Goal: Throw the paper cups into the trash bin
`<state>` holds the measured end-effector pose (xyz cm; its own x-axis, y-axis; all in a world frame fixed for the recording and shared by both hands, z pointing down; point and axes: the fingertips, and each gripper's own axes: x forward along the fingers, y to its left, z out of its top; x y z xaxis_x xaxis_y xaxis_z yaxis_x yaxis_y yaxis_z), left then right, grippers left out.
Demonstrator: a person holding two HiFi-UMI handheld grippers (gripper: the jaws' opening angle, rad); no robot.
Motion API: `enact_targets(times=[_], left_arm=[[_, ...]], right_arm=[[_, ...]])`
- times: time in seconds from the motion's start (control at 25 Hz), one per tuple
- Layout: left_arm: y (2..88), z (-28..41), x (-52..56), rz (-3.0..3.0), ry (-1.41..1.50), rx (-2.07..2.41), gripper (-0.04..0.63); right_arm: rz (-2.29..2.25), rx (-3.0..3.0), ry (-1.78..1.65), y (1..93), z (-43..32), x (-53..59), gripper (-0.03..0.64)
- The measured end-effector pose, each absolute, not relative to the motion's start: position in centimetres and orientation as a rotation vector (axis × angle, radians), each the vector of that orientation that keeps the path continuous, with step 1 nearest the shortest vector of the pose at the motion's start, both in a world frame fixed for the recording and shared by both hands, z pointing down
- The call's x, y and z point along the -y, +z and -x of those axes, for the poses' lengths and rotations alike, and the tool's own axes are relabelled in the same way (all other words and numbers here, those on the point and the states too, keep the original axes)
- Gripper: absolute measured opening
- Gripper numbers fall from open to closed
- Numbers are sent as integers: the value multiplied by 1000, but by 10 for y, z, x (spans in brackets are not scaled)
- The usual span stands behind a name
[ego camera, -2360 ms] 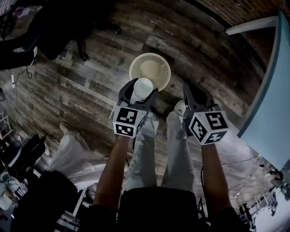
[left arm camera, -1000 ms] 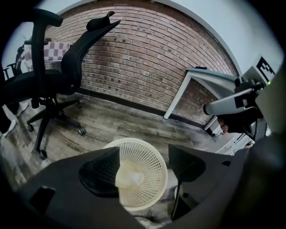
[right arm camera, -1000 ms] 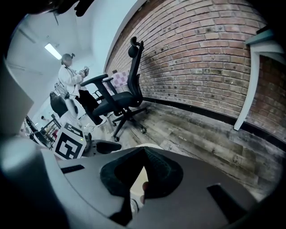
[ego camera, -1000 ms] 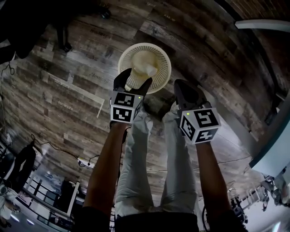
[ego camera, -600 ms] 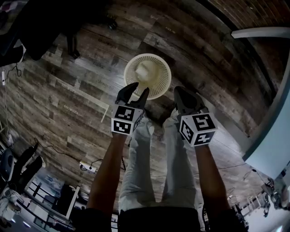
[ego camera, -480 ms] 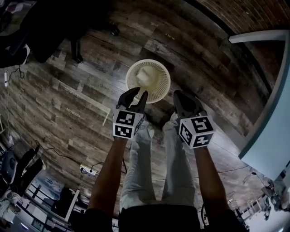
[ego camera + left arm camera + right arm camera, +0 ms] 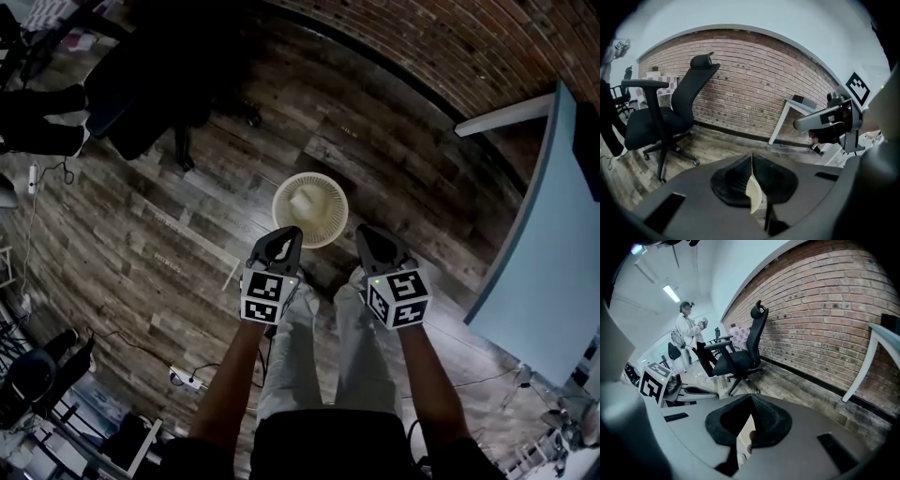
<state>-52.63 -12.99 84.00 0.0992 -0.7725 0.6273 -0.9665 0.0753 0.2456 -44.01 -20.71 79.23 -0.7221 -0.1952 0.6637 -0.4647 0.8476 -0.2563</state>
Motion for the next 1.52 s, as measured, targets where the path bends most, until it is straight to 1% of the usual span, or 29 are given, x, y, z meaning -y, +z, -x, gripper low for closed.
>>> enact_targets(times=[0.16, 0.4, 0.6, 0.8, 1.16, 1.32, 1.52], left_arm=[[805, 539, 131, -1740, 376, 1756, 11], [736, 541, 125, -1784, 342, 1788, 11], [671, 549, 132, -1824, 257, 1831, 11], [620, 556, 124, -1871, 179, 1863, 11], [541, 570, 120, -1957, 97, 1922, 11], [511, 562, 125, -2028, 84, 1942, 11], [480, 534, 131, -2085, 62, 1959, 11]], right_arm=[[-504, 2400, 558, 763, 449, 210, -5], [-493, 2442, 532, 702, 463, 204, -5], [-526, 2511, 499, 647, 479, 216, -5], [-497, 2586, 496, 601, 494, 205, -3], [-426, 2681, 390, 537, 522, 176, -4], [-433, 2719, 364, 514, 517, 176, -3], [-451, 2764, 373, 485, 489, 180, -3]])
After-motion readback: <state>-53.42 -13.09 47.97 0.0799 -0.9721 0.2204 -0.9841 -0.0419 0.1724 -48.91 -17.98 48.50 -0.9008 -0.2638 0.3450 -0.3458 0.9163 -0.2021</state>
